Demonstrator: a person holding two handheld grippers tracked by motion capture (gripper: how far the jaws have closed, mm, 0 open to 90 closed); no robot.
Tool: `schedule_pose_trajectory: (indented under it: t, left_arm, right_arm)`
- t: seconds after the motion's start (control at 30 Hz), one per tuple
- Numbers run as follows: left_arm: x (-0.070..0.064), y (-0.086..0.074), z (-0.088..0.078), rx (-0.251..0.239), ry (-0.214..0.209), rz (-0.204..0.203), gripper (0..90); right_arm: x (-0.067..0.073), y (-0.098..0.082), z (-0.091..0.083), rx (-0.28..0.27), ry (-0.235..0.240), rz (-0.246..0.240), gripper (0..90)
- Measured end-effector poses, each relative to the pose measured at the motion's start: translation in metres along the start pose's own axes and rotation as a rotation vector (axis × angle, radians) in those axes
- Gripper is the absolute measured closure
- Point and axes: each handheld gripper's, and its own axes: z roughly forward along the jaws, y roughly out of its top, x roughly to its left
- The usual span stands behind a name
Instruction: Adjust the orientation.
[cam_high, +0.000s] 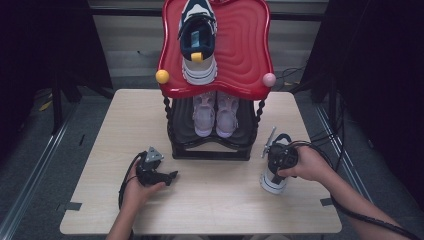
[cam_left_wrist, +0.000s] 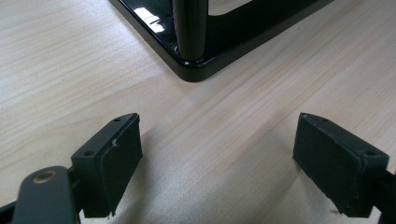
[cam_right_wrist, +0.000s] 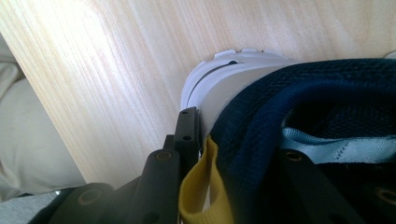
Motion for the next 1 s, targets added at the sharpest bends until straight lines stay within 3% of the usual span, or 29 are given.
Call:
schedule_pose_trajectory:
  t: [0.07,0.13,0.3,0.37,0.4,0.5,0.77,1.0]
  left_arm:
    - [0.000,0.000,0.000,0.000,0.001,0.000,15.0]
    - [0.000,0.000,0.000,0.000,0.000,0.000,15.0]
    - [0.000,0.000,0.000,0.000,0.001,0.000,14.9]
    - [0.000,0.000,0.000,0.000,0.001,0.000,15.0]
    - [0.000,0.000,0.000,0.000,0.001,0.000,14.9]
    - [0.000,0.000,0.000,0.000,0.000,0.000,15.0]
    - [0.000,0.000,0.000,0.000,0.000,0.000,14.9]
    - [0.000,0.000,0.000,0.000,0.000,0.000,14.9]
  right_arm:
    - [0.000,0.000,0.000,-0.007,0.027,0.041,71.3]
    - [-0.003,-0.001,0.001,-0.010,0.020,0.024,71.0]
    - [-0.001,0.000,0.002,-0.003,0.036,0.049,70.8]
    - [-0.002,0.001,0.003,0.011,0.022,0.012,71.8]
    - [0.000,0.002,0.003,0.011,0.032,0.028,72.8]
    - [0.001,0.002,0.002,0.031,0.017,-0.006,73.5]
    - [0.002,-0.001,-0.001,0.017,0.024,-0.019,73.8]
    - [0.006,-0.004,-0.017,0.002,0.009,-0.040,73.8]
